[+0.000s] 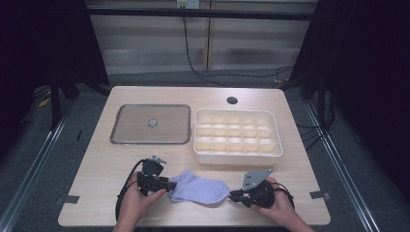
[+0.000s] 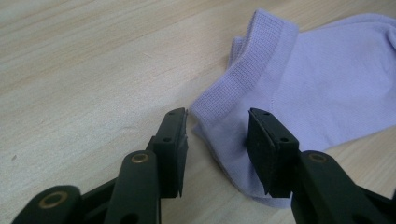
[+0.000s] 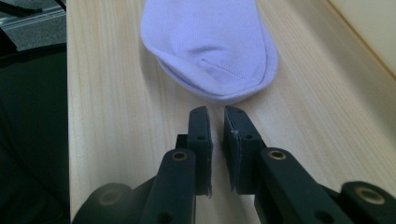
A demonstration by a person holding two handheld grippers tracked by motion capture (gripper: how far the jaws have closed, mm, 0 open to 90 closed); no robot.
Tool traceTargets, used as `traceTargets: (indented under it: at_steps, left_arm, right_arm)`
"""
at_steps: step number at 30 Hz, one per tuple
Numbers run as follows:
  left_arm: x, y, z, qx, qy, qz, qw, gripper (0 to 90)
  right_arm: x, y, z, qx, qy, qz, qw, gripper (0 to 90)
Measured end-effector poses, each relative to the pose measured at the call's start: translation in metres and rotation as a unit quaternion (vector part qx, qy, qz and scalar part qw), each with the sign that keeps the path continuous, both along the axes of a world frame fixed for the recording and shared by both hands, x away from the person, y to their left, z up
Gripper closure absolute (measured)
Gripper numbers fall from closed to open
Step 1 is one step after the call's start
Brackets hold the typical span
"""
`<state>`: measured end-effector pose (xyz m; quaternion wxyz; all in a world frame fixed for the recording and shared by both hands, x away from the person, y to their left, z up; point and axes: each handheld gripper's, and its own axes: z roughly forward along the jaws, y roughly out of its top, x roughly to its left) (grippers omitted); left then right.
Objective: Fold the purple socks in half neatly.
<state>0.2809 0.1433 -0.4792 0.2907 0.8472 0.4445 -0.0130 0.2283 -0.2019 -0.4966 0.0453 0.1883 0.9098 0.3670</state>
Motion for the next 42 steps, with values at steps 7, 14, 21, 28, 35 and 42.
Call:
traceTargets:
  at_steps: [7, 14, 21, 28, 35, 42]
  left_arm:
    - [-0.004, -0.012, 0.002, 0.028, -0.007, -0.003, 0.9996, 68.2]
    - [-0.002, -0.013, 0.002, 0.027, 0.011, 0.01, 0.9995, 79.5]
    - [-0.002, -0.014, 0.002, 0.031, 0.019, 0.019, 0.9991, 83.9]
    - [0.001, -0.01, 0.004, -0.003, 0.04, 0.023, 0.9989, 85.5]
    - [0.0, -0.006, 0.012, -0.031, 0.047, 0.019, 0.9982, 85.6]
    - [-0.002, -0.006, 0.02, -0.057, 0.049, 0.023, 0.9969, 85.6]
  right_arm:
    - [0.0, 0.0, 0.0, 0.001, 0.003, -0.004, 1.0, 82.4]
    - [0.0, 0.001, 0.0, 0.002, 0.005, -0.005, 1.0, 83.6]
    - [0.0, 0.001, 0.0, 0.003, 0.004, -0.006, 1.0, 84.2]
    - [0.0, 0.001, 0.0, 0.003, 0.003, -0.007, 1.0, 84.4]
    - [0.0, 0.001, -0.001, 0.005, 0.003, -0.005, 1.0, 84.5]
    - [0.0, 0.001, 0.0, 0.005, 0.008, -0.007, 0.9999, 86.1]
